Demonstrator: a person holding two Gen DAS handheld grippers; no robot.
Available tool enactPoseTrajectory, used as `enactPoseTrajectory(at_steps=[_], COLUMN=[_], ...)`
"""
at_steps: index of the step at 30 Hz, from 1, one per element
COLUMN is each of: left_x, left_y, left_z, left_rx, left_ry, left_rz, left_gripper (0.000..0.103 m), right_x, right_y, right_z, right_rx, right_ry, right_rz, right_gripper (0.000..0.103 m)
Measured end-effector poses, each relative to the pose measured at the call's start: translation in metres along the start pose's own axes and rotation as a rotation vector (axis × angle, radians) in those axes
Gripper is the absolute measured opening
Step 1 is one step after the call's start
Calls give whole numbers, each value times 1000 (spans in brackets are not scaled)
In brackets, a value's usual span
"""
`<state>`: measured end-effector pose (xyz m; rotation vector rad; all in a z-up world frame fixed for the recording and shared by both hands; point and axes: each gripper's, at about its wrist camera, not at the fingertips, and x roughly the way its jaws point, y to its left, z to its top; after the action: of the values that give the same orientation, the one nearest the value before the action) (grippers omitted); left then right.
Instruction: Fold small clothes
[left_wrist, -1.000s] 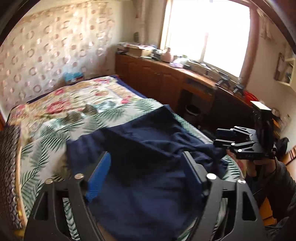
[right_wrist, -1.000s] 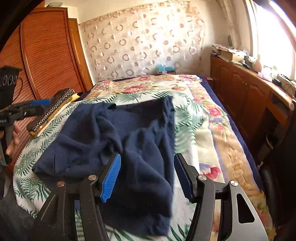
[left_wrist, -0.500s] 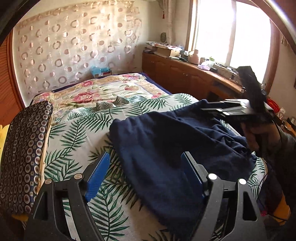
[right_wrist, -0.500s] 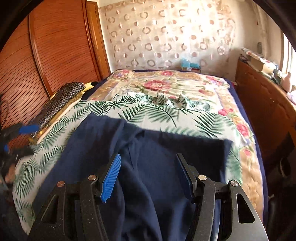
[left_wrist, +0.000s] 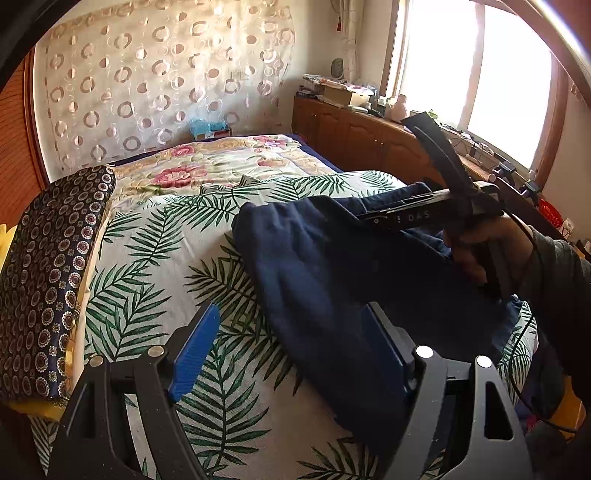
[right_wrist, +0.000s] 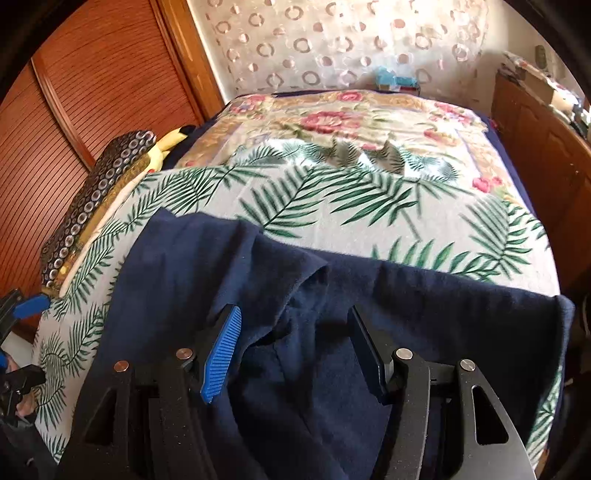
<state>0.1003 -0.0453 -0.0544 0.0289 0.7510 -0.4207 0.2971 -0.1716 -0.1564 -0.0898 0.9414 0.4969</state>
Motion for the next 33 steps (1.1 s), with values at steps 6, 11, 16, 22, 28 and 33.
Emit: enactPoseTrajectory(at_steps=[6, 11, 16, 22, 28, 33], left_x=[-1, -4, -7, -4, 3, 4], left_y=[-1, -2, -6, -17, -27, -32], left_z=[-2, -1, 1, 2, 0, -2], left_rx=[4, 5, 12, 26, 43, 50], left_ry=[-3, -15, -20, -17, -2, 8], left_rz=[1, -6, -16, -38, -49, -53], left_gripper=[80, 80, 80, 80, 80, 80], right_x=[-9, -44, -113, -166, -144, -150], right_y=[14, 24, 16, -23, -59, -51], right_z=[-11, -18, -17, -11, -23, -59], right_rx=[-85, -155, -151, -81, -10, 24], right_ry=[26, -54, -187, -206, -135, -166], right_rz=[61, 45, 6, -163, -316, -303], right_gripper=[15, 10, 9, 9, 48, 49])
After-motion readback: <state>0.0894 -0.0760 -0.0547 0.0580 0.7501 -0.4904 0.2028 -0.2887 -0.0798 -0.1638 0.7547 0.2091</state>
